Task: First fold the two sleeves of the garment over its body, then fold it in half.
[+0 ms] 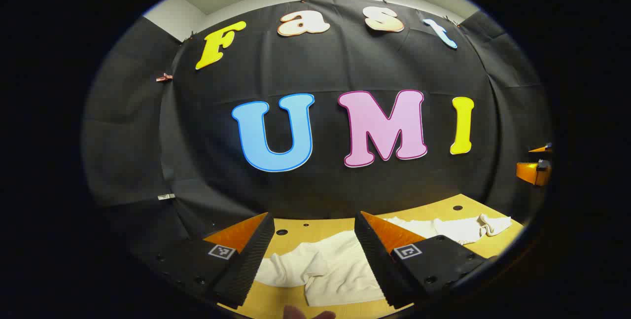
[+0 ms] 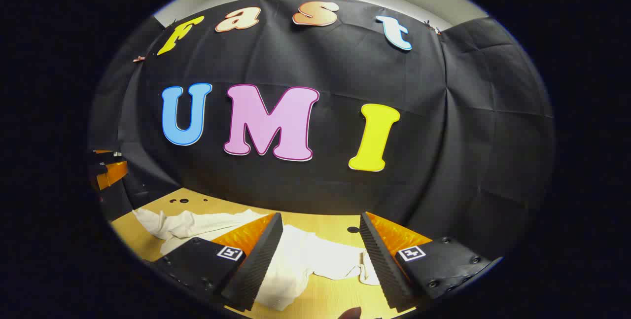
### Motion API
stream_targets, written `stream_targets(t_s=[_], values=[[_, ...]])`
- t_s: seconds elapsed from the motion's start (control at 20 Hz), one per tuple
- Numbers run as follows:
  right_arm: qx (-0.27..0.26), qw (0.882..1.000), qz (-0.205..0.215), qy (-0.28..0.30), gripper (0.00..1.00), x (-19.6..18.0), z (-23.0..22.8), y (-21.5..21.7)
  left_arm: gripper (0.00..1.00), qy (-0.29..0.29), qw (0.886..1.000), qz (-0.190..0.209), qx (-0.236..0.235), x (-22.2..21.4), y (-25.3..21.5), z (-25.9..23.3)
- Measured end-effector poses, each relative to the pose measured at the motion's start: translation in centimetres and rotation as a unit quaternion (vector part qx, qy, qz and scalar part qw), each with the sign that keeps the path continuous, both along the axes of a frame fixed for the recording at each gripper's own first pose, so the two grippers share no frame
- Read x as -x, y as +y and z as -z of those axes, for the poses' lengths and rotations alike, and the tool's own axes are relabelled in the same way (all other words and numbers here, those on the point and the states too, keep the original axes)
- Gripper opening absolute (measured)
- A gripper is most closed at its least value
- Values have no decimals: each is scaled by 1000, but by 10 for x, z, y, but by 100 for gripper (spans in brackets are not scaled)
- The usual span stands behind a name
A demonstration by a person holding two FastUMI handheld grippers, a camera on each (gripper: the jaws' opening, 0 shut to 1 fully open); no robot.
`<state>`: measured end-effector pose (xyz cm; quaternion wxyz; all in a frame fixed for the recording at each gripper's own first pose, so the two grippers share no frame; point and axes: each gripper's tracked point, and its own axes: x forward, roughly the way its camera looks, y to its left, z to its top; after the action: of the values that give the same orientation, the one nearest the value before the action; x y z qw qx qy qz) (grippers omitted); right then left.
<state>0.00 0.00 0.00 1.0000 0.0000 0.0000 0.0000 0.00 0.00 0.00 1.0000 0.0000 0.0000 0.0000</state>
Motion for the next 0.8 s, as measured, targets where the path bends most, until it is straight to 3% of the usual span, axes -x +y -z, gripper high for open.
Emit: stream_targets(t_s=[0.8], values=[[4, 1000, -3, 11, 97, -3, 10, -7, 100, 8, 1000, 0, -3, 0, -11, 5]])
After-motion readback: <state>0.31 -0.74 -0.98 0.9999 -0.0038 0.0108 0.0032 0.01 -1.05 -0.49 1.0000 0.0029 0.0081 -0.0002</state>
